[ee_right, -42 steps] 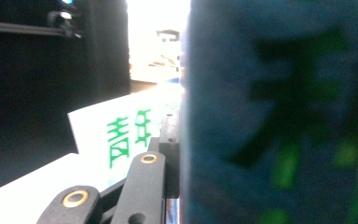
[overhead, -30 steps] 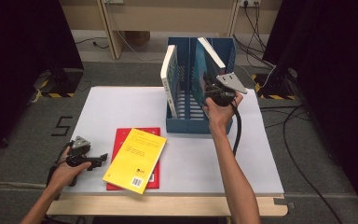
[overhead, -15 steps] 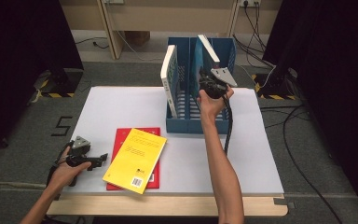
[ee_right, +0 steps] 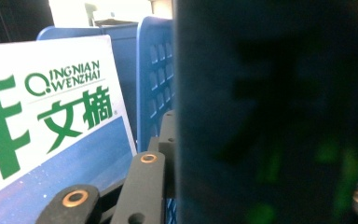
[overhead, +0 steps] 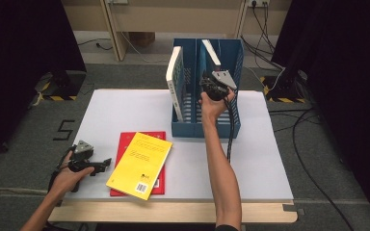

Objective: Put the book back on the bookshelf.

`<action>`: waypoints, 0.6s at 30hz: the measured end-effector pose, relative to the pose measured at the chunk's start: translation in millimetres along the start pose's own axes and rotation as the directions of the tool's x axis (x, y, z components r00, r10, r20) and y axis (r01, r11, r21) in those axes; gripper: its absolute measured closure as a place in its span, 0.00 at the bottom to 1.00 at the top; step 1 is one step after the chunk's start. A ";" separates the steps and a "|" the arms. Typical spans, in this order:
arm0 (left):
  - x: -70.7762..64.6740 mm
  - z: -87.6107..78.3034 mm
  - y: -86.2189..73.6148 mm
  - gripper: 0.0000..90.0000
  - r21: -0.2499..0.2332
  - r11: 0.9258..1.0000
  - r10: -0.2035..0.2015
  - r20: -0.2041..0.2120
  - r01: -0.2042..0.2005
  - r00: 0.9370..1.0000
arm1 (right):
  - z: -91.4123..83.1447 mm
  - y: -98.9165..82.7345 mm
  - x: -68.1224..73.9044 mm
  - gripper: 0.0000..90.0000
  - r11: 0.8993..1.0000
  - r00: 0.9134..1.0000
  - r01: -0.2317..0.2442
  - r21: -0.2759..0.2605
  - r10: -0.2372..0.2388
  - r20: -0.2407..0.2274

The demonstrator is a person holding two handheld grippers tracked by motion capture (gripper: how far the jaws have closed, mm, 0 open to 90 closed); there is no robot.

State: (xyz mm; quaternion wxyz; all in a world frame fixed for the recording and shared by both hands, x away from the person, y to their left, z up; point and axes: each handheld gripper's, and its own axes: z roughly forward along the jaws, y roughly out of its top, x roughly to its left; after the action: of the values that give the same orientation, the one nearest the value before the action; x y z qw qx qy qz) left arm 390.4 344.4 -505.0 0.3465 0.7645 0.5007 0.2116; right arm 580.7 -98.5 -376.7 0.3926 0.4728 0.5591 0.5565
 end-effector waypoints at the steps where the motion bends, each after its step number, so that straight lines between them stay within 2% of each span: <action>1: 0.0 0.0 0.0 0.13 0.000 1.000 0.000 0.000 0.000 1.000 | 0.9 -1.5 0.1 0.83 1.000 1.000 -0.006 0.000 0.006 0.002; 18: 0.0 0.0 0.0 0.13 0.000 1.000 0.000 0.000 0.000 1.000 | 10.1 -19.0 4.0 0.82 0.999 1.000 -0.017 0.048 0.018 -0.004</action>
State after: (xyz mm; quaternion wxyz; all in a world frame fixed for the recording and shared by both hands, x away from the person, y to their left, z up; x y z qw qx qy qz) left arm 390.4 344.4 -505.0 0.3467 0.7644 0.5007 0.2117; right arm 587.7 -90.8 -395.9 0.3752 0.4858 0.5689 0.5474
